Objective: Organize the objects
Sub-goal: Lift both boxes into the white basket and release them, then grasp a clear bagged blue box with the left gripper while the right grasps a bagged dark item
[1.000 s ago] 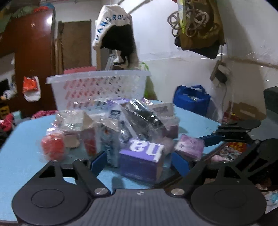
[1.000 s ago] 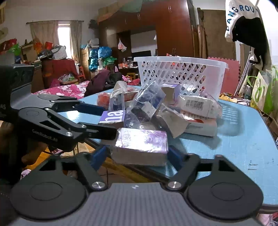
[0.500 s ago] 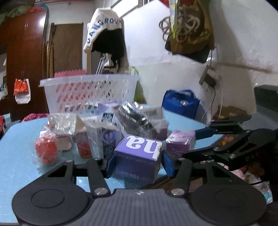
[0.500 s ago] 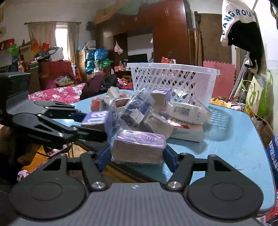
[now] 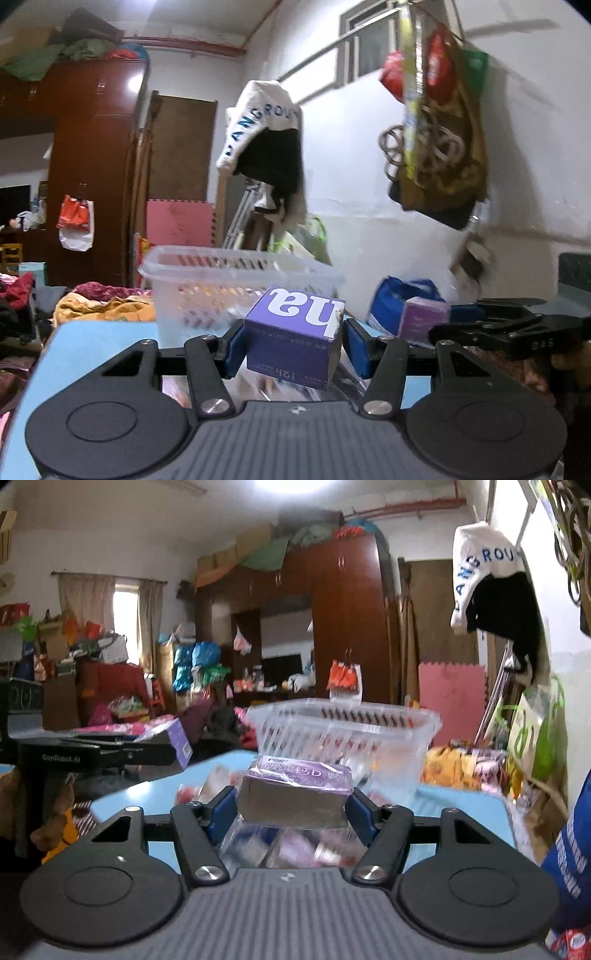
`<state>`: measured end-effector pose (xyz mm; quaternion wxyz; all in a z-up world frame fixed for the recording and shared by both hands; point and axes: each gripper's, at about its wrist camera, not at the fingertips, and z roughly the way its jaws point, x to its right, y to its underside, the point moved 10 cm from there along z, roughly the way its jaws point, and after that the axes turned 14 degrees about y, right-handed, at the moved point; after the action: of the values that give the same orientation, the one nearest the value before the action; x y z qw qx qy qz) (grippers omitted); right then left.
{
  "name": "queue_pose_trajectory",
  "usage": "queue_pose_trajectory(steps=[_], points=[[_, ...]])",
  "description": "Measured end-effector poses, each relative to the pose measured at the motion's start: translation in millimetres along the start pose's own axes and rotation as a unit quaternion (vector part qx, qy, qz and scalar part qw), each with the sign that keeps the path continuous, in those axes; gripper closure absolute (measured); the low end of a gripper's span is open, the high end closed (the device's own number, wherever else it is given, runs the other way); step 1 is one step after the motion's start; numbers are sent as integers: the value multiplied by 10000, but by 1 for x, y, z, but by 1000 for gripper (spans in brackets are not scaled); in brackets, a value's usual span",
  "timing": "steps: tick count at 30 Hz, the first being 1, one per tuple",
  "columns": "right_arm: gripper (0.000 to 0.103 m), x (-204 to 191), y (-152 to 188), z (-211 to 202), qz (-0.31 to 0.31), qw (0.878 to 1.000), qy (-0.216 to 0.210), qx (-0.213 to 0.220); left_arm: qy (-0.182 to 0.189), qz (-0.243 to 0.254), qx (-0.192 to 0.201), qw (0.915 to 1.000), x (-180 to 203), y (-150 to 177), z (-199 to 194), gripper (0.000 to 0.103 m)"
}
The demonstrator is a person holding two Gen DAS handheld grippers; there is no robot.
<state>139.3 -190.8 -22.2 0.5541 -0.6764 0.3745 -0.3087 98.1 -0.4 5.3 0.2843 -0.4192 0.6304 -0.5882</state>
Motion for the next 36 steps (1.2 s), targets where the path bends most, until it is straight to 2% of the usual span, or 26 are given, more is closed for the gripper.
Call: queue_pose_trajectory(steps=[3,8,11,14,16,17,18,19,20,23,27,29,33,36], points=[[36,3,-25,19,-92,9996,127,228,-226,-66,102,9997,-20,-30,17,44],[36,14,-78,81,-222,9977,458,438,-552,-311,23,9980,-62,-82,76,44],[36,22,-88,119,-183,9979,588,224,-735,-512,-236,9957,-88,-89,111,44],[36,22,-82,143,-261,9978,610,8,-897,-659,-463,9927,-107,-86,136,44],[35,20,-76,150,-376,9973,631,-65,-1003,-681,-513,9913,-116,-82,145,38],[33,20,-74,153,-367,9972,638,-109,-1099,-648,-517,9905,-120,-79,146,23],[30,19,-74,153,-323,9974,637,-108,-1197,-603,-522,9896,-123,-78,149,14],[16,19,-72,151,-266,9976,627,-90,-1303,-576,-543,9883,-126,-77,150,13],[6,21,-72,148,-214,9977,638,-67,-1350,-564,-548,9877,-128,-76,147,13],[3,23,-72,128,-135,9975,680,107,-1189,-530,-390,9907,-121,-77,133,13],[0,19,-63,90,131,9995,259,119,-980,-348,-130,9945,-97,-67,90,13],[0,17,-54,75,129,9995,238,179,-852,-291,-107,9959,-82,-51,70,11],[0,13,-18,44,12,9984,505,265,-830,-220,132,9962,-60,-10,30,8],[0,11,8,28,285,9991,239,204,-707,-189,176,9972,-43,21,13,7]])
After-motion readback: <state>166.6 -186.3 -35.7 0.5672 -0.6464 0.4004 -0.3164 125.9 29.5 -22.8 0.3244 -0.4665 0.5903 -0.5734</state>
